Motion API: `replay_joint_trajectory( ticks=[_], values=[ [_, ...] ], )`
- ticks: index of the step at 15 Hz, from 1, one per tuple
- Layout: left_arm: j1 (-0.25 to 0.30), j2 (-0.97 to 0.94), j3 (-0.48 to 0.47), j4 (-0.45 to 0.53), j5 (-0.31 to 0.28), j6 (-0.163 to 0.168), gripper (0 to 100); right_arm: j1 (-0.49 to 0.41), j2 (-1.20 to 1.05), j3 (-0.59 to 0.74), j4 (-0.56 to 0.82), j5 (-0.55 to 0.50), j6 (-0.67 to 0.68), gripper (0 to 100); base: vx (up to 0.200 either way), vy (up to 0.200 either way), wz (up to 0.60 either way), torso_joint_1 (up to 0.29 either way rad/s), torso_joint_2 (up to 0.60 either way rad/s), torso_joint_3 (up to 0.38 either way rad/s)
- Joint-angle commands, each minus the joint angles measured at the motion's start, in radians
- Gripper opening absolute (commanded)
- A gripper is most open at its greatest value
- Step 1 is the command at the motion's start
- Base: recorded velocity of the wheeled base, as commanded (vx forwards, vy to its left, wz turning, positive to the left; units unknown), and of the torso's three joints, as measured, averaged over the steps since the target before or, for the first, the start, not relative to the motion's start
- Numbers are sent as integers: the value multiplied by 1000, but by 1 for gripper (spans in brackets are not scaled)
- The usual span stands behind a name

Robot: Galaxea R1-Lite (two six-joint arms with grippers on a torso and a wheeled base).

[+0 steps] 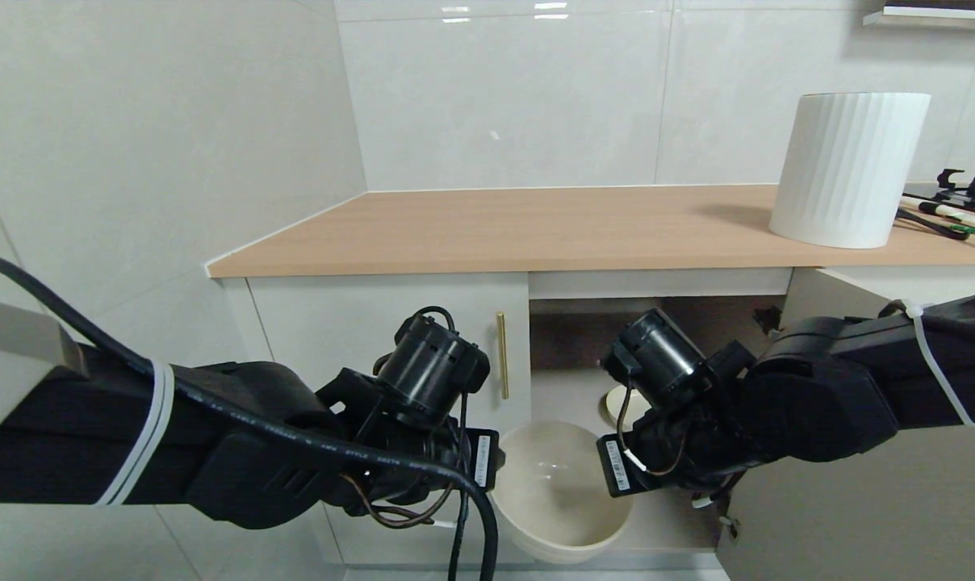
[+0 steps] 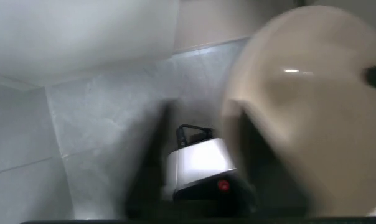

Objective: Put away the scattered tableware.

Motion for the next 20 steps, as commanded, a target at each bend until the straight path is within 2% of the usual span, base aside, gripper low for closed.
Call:
replay_joint_trajectory(
  ticks=[1,5,9,10,11,15,20],
  values=[
    [-2,-2,-2,-9,-9,-3,100,3,4,-2,-12,9,1,0,0,0,0,0,0,0],
    [-2,-2,-2,-9,-9,-3,100,-11,43,-2,-15,4,1,0,0,0,0,0,0,0],
    [-2,-11,-2,-9,-9,-3,100,-146,158,6,-178,-18,43,0,0,0,0,0,0,0],
    [-2,-13,-2,-9,-9,-3,100,-155,167,6,-193,-19,47,0,0,0,0,0,0,0],
    [-2,-16,-2,-9,-9,-3,100,-209,208,7,-291,-25,63,0,0,0,0,0,0,0],
    [-2,-18,-2,-9,-9,-3,100,-318,323,7,-517,-96,89,0,0,0,0,0,0,0],
    [-2,-18,-2,-9,-9,-3,100,-373,354,-2,-595,-96,93,0,0,0,0,0,0,0]
  ],
)
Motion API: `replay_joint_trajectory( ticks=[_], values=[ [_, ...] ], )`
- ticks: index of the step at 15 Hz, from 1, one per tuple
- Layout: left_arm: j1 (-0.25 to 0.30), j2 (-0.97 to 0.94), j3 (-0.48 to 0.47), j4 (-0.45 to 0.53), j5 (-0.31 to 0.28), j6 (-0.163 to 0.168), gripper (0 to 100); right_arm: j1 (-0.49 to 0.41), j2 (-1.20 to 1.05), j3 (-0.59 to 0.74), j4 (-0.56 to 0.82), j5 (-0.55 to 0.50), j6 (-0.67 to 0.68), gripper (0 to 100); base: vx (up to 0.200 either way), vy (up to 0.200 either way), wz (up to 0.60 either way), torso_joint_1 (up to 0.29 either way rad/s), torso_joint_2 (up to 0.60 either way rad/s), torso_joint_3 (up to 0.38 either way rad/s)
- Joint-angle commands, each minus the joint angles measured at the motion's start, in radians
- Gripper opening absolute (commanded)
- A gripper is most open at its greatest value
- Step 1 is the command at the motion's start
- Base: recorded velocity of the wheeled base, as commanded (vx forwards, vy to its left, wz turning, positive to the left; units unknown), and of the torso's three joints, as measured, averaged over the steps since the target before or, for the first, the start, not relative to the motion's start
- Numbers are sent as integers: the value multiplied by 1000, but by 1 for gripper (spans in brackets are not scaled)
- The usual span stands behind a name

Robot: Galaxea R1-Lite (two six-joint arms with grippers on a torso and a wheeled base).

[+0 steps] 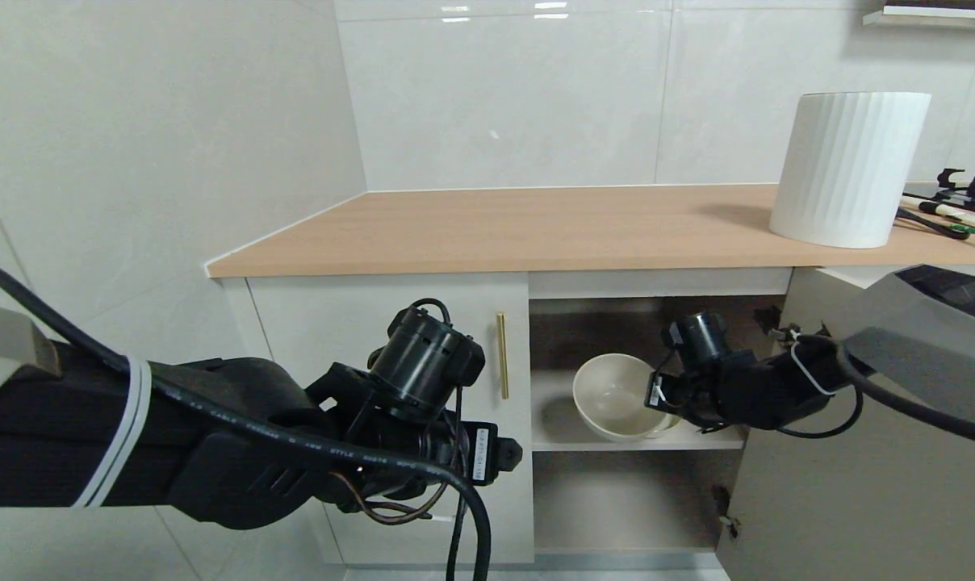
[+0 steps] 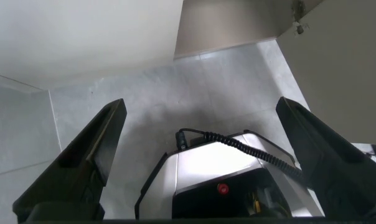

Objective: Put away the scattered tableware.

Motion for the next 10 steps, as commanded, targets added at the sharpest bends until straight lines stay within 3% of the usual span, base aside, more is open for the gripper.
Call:
replay_joint_trajectory(
  ticks=[1,10],
  values=[
    [0,0,0,2,1,0,100,-28,57,-17,-53,-2,-1,0,0,0,0,0,0,0],
    [0,2,0,0,1,0,100,-119,155,-134,-72,-5,10,0,0,0,0,0,0,0]
  ],
)
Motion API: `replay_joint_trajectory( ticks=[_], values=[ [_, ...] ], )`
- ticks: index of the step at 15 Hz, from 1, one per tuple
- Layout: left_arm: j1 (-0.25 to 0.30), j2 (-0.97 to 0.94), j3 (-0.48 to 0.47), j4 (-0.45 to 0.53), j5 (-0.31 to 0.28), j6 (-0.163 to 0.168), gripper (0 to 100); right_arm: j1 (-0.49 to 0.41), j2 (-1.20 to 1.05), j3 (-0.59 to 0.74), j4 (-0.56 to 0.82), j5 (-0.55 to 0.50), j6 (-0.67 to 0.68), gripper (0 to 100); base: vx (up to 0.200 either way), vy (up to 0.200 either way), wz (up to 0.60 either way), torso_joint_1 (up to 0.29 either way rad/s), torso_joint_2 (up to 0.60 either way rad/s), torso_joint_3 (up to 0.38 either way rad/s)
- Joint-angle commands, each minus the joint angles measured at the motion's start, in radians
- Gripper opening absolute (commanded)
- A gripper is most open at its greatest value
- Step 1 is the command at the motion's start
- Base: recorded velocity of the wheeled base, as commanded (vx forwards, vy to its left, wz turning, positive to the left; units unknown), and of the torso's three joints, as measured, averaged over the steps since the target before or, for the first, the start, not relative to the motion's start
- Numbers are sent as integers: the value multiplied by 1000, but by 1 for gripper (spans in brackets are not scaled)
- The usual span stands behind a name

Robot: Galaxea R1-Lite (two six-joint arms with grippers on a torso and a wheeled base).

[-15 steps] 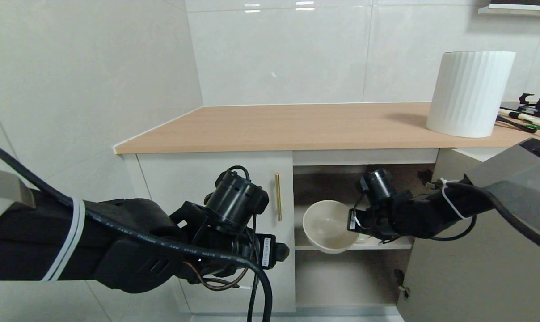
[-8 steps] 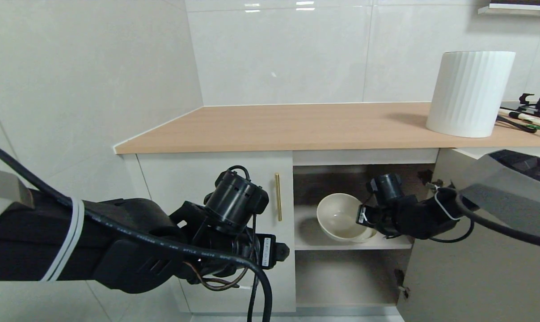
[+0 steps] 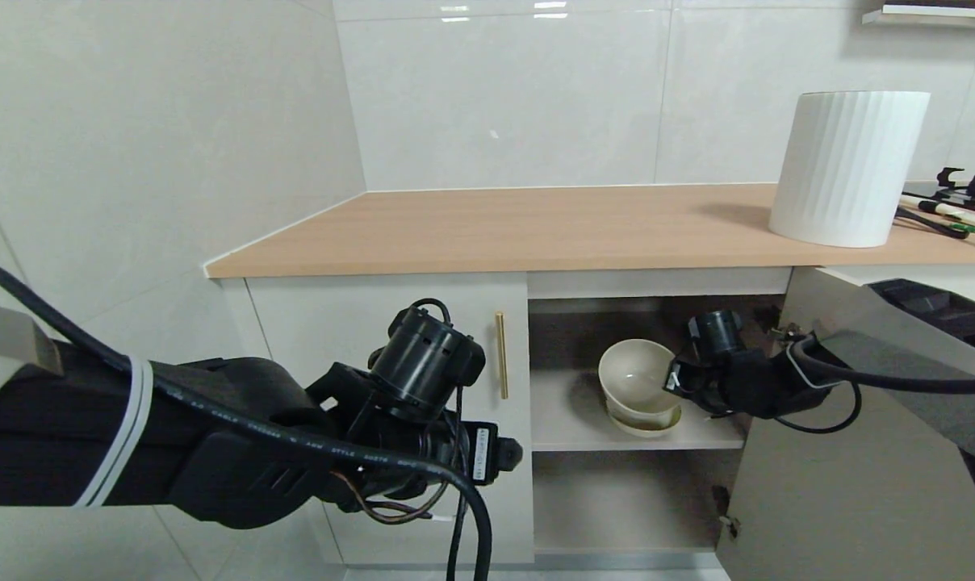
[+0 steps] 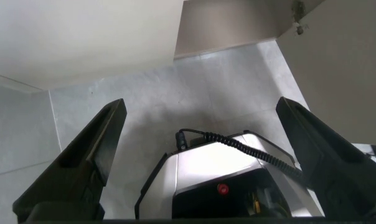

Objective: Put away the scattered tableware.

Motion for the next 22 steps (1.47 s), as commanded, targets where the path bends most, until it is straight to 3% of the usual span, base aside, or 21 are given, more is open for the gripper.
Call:
replay_joint_trajectory(
  ticks=[1,22],
  values=[
    [1,2,0,0,1,-1,100,-11,29,-19,1,0,-1,0,0,0,0,0,0,0],
    [1,1,0,0,2,-1,100,-28,82,-76,24,-43,-7,0,0,0,0,0,0,0]
  ],
)
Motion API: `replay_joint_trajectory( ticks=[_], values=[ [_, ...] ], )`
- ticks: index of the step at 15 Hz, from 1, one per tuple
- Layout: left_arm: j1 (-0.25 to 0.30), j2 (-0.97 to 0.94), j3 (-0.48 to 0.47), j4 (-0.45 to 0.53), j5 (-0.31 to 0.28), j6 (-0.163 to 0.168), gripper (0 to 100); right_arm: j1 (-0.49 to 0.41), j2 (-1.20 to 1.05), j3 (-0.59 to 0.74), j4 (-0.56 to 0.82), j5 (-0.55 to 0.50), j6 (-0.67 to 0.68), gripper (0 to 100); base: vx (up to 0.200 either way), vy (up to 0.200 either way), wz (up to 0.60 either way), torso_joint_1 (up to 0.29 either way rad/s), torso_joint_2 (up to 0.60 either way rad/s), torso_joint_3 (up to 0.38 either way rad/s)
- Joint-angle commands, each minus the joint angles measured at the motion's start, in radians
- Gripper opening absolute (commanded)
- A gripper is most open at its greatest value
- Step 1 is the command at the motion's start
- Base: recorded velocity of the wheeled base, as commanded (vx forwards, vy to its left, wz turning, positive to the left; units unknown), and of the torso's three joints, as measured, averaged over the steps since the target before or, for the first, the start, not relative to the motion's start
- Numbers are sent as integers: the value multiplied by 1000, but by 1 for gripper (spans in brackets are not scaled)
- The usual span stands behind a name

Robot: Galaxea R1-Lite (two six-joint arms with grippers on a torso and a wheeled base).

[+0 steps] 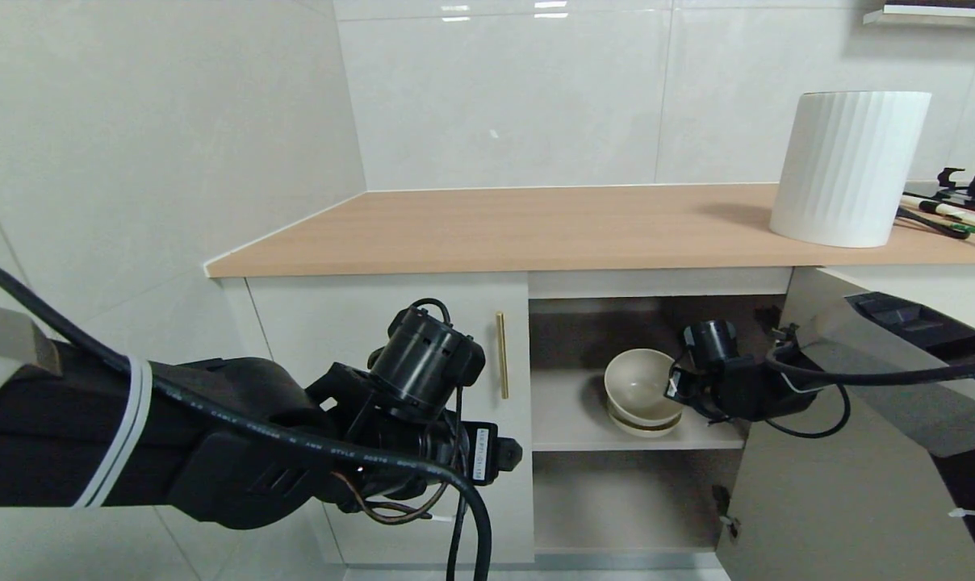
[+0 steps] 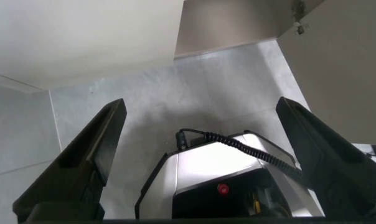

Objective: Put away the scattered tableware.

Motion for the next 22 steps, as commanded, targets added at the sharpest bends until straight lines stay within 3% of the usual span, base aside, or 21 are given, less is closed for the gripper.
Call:
replay_joint_trajectory(
  ticks=[1,6,7,19,22],
  values=[
    [0,0,0,0,1,-1,100,1,2,0,0,0,0,0,0,0,0,0,0,0],
    [0,0,0,0,1,-1,100,1,6,-2,3,0,0,0,0,0,0,0,0,0],
    [0,0,0,0,1,-1,100,2,5,-3,14,0,0,100,0,0,0,0,0,0],
    [0,-4,0,0,1,-1,100,4,-9,-2,22,0,2,100,0,0,0,0,0,0],
    [6,-52,2,0,1,-1,100,22,-123,86,20,3,6,100,0,0,0,0,0,0]
  ],
)
